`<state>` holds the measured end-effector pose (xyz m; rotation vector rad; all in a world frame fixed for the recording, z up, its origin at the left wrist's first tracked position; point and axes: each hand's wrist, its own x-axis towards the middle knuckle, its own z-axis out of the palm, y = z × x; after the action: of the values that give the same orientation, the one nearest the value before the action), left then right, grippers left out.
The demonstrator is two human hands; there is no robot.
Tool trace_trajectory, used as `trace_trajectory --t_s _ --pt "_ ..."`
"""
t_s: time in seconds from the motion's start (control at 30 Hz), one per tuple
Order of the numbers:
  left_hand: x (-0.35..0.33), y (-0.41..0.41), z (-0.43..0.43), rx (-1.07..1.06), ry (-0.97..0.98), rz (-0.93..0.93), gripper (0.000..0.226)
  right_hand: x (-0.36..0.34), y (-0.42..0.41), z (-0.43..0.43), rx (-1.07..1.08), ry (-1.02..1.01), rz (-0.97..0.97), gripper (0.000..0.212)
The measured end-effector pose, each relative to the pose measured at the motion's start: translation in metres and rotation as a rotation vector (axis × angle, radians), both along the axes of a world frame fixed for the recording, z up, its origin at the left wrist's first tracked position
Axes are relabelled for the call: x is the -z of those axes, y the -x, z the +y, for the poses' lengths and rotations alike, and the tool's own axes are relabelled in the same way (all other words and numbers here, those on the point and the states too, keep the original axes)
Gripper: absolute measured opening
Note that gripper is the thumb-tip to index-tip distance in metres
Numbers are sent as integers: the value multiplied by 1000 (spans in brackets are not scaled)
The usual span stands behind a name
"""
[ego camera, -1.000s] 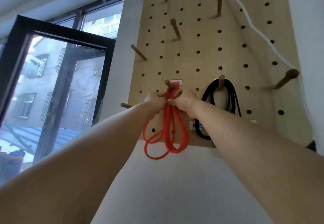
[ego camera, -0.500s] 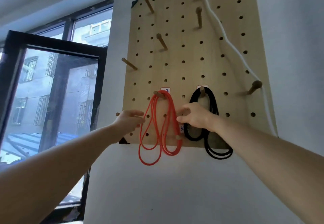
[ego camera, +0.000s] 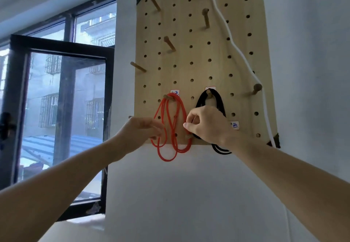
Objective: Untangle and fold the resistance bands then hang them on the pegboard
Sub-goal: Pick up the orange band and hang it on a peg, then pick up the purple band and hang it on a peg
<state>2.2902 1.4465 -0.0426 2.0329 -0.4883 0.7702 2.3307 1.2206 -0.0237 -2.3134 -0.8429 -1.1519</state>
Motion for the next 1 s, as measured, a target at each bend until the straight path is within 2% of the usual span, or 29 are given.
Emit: trace_trajectory --t_s 0.13,0.23,0.4,0.57,0.8,1.0 --pt "45 24 1 -12 -137 -34 19 52 29 -4 -97 -1 116 14" --pt "90 34 14 -50 -249 37 18 104 42 -7 -168 9 229 15" --pt "171 56 27 -51 -214 166 20 197 57 -13 -199 26 401 20" --pt "274 84 34 -60 -251 343 18 309 71 -9 -171 33 624 13" --pt "435 122 43 -98 -223 668 11 453 78 1 -109 313 1029 18" --pt "548 147 45 -155 -76 955 13 532 72 7 -123 623 1165 25"
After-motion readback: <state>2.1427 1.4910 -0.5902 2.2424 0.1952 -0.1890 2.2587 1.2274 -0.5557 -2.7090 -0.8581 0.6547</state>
